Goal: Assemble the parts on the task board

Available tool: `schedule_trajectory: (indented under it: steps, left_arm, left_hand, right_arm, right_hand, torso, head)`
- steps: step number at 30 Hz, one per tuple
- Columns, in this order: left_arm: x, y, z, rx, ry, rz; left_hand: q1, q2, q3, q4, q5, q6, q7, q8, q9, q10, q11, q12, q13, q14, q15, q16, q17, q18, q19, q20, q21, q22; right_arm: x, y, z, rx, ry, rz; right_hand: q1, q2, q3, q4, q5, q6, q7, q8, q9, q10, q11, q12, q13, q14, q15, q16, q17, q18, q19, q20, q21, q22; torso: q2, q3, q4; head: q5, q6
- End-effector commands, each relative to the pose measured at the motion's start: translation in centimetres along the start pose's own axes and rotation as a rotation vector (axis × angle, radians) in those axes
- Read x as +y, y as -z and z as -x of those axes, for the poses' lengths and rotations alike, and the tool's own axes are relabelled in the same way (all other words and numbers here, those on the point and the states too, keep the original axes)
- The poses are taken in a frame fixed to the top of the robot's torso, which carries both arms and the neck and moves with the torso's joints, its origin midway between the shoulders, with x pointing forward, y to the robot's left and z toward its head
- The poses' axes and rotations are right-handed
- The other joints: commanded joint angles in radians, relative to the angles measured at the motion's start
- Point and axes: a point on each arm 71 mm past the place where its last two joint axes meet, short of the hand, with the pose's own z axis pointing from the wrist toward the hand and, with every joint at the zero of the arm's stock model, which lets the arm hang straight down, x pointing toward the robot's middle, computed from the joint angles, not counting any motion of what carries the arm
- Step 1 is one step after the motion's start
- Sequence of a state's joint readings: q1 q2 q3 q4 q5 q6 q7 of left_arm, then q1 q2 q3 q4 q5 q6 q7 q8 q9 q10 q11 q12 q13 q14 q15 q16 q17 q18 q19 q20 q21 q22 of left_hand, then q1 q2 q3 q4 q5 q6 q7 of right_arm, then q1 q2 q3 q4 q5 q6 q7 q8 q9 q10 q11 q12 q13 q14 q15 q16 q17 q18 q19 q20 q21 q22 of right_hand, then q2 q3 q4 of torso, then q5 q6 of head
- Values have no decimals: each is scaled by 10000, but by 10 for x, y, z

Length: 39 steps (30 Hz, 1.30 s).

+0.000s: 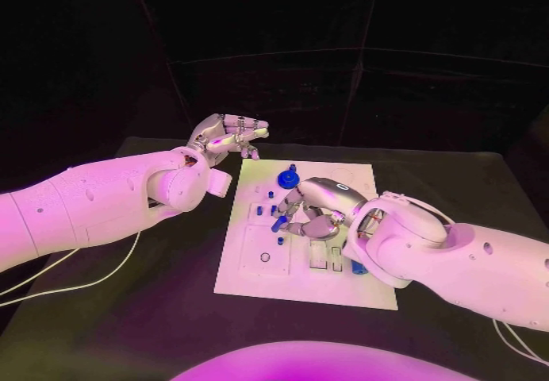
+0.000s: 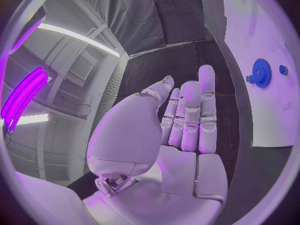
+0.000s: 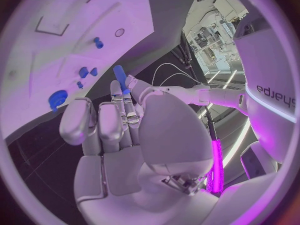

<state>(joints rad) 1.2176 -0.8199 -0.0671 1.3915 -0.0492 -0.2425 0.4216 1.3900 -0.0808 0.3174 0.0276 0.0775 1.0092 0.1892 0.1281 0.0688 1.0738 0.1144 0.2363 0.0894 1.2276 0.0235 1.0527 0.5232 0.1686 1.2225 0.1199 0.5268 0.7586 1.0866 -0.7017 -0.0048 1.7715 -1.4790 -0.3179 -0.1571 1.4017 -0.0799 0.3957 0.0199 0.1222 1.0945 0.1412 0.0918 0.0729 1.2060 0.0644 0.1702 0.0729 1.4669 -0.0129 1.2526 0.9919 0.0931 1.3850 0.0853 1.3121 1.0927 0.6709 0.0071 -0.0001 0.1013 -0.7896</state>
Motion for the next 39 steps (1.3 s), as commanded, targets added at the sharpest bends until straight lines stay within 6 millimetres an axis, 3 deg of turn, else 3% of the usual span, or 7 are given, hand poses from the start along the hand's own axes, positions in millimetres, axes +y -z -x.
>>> schedule_trajectory:
  steps: [1, 5, 12, 39]
  left_arm:
    - [-1, -1, -2, 116, 77, -105]
    - [-1, -2, -4, 143, 86, -101]
    - [-1, -3, -6, 186, 103, -102]
    - [-1, -3, -6, 196, 107, -82]
  left_hand:
    - [1, 2, -49, 0, 64, -67, -18, 23, -7, -89, -10, 77, -3, -87, 15, -32, -18, 128, -51, 18, -57, -20]
    - [-2, 1, -52, 2, 64, -69, -17, 24, -7, -91, -9, 79, -3, -89, 16, -33, -20, 128, -51, 19, -59, -22]
    - [-2, 1, -52, 2, 64, -69, -17, 24, -7, -91, -9, 79, -3, -89, 16, -33, -20, 128, -51, 19, -59, -22]
    - [-2, 1, -52, 2, 64, -69, -17, 24, -7, -91, -9, 79, -3, -89, 16, -33, -20, 128, -51, 19, -59, -22]
  right_arm:
    - [8, -5, -12, 545, 337, 696]
    - [12, -10, -33, 1239, 630, 907]
    - [11, -17, -50, 1823, 993, 921]
    - [5, -25, -59, 2248, 1978, 257]
  right_hand:
    - [125, -24, 61, -25, 40, 60, 22, -7, 15, 61, 23, -59, 11, 201, -65, 50, -1, -8, 76, -11, 38, -1]
    - [163, -31, 88, -65, 68, 59, 27, -16, 12, 63, 26, -78, 13, 201, -62, 57, 1, -8, 73, -9, 39, -1]
    - [183, -57, 98, -100, 77, 49, 36, -28, 7, 59, 34, -97, 13, 200, -58, 61, 0, -8, 71, -7, 39, -1]
    - [167, -86, 91, -110, 68, 48, 45, -35, 5, 63, 43, -109, 14, 195, -53, 48, -33, -9, 67, -2, 37, -6]
  torso:
    - [3, 15, -1]
    - [7, 6, -30]
    - [8, 18, -3]
    - [5, 7, -11]
  head:
    - [59, -38]
    - [128, -53]
    - [175, -90]
    - [282, -180]
